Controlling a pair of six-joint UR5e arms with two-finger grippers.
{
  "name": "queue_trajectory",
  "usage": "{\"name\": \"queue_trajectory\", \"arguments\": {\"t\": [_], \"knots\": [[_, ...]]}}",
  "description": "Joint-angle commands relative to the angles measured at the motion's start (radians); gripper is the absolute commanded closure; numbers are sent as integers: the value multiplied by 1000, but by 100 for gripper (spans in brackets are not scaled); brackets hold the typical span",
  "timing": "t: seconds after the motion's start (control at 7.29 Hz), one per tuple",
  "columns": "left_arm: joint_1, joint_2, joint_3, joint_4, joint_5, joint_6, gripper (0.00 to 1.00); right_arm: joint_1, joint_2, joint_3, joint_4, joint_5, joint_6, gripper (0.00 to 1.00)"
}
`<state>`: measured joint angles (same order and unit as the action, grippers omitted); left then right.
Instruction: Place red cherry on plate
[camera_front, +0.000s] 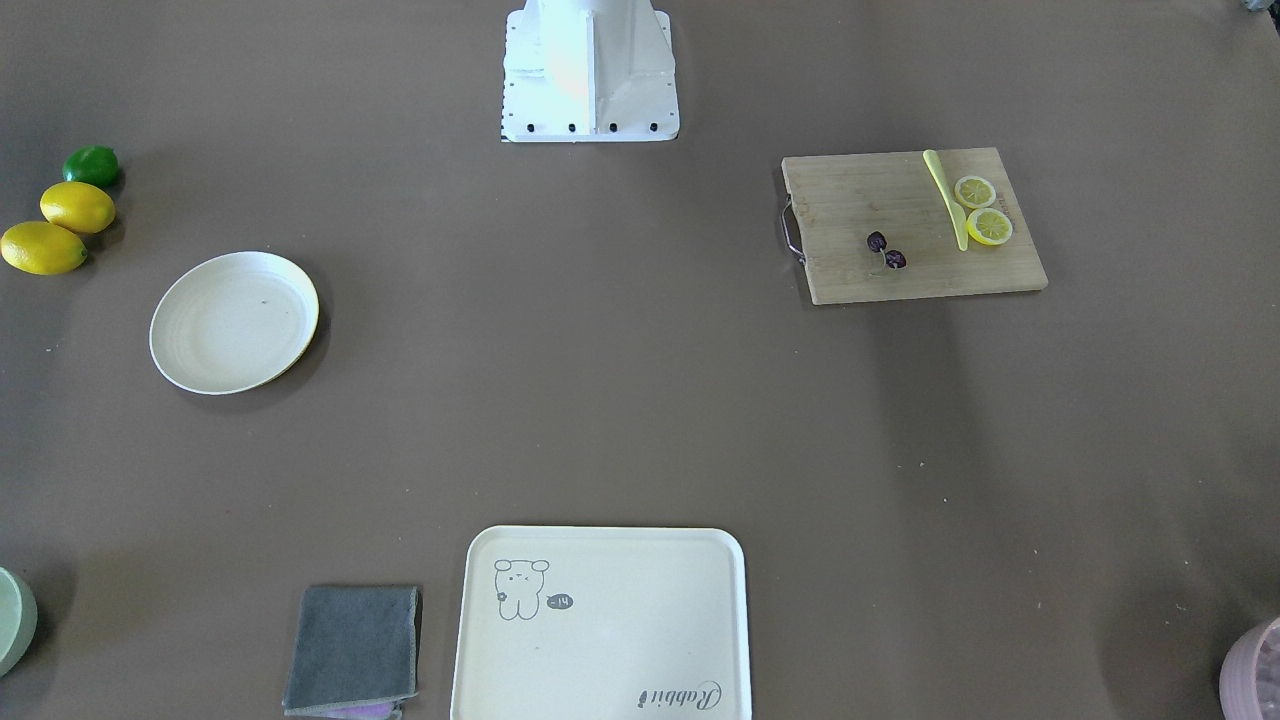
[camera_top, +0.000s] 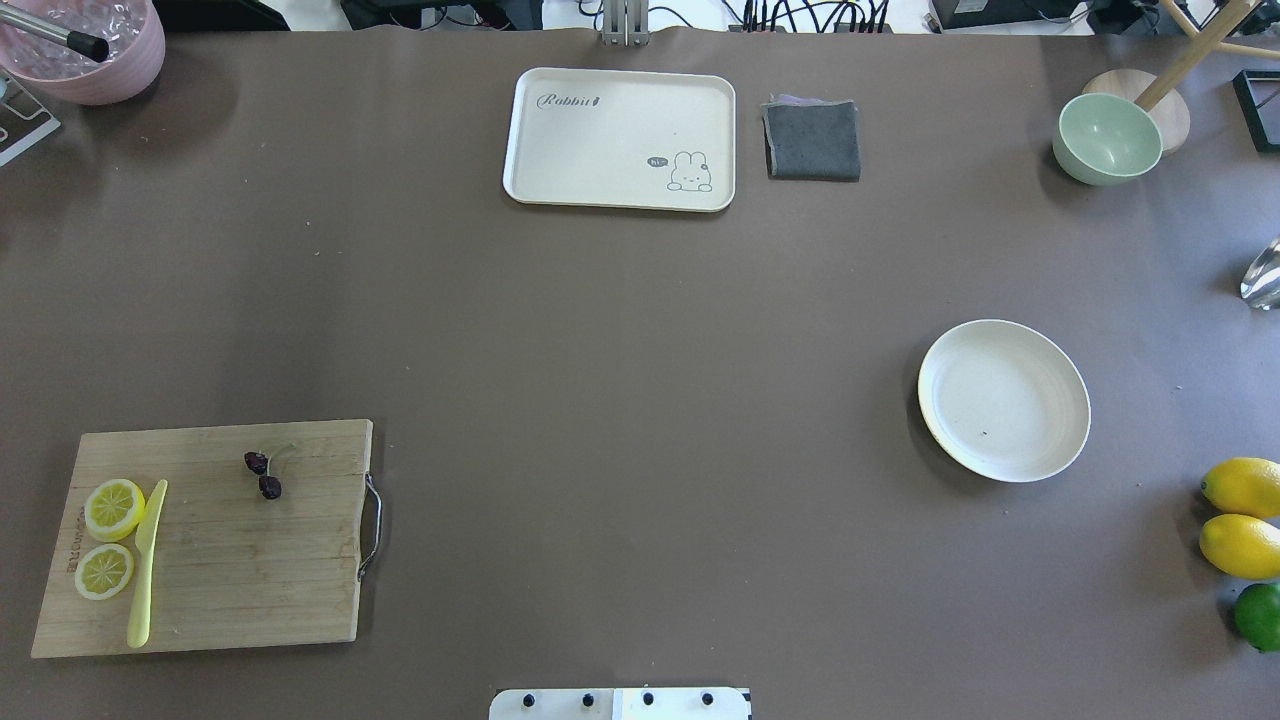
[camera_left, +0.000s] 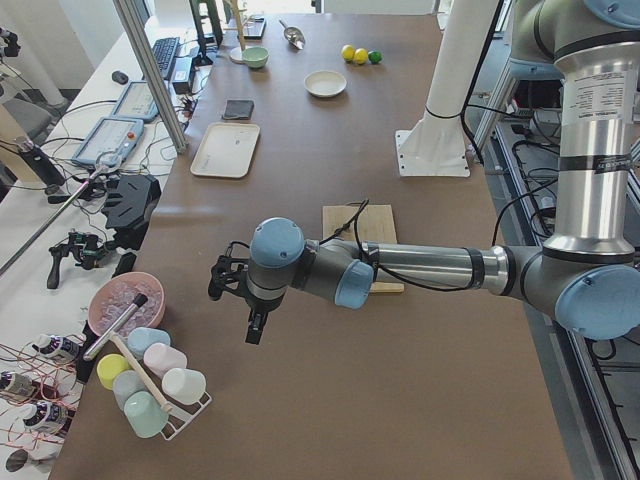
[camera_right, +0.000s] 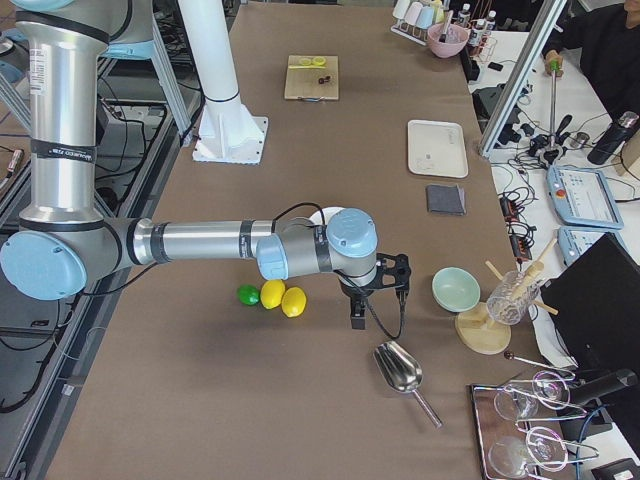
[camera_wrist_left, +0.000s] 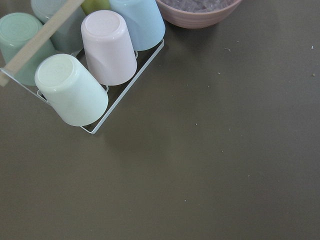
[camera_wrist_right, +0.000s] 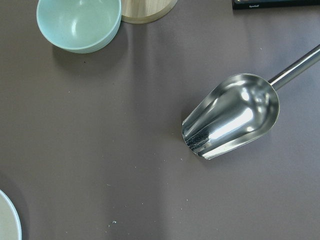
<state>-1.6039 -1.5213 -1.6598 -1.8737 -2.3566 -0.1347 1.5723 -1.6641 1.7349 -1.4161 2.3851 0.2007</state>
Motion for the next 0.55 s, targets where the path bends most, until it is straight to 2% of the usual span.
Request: {"name": "queue_trajectory", "arguments": {"t": [0.0, 0.41], "knots": [[-1, 0, -1, 1, 0, 0, 2, 0, -8, 0, 6, -7, -1, 0], [1, -11, 5, 1, 0, -6, 2, -5, 3, 0, -1, -4, 0, 0]]}}
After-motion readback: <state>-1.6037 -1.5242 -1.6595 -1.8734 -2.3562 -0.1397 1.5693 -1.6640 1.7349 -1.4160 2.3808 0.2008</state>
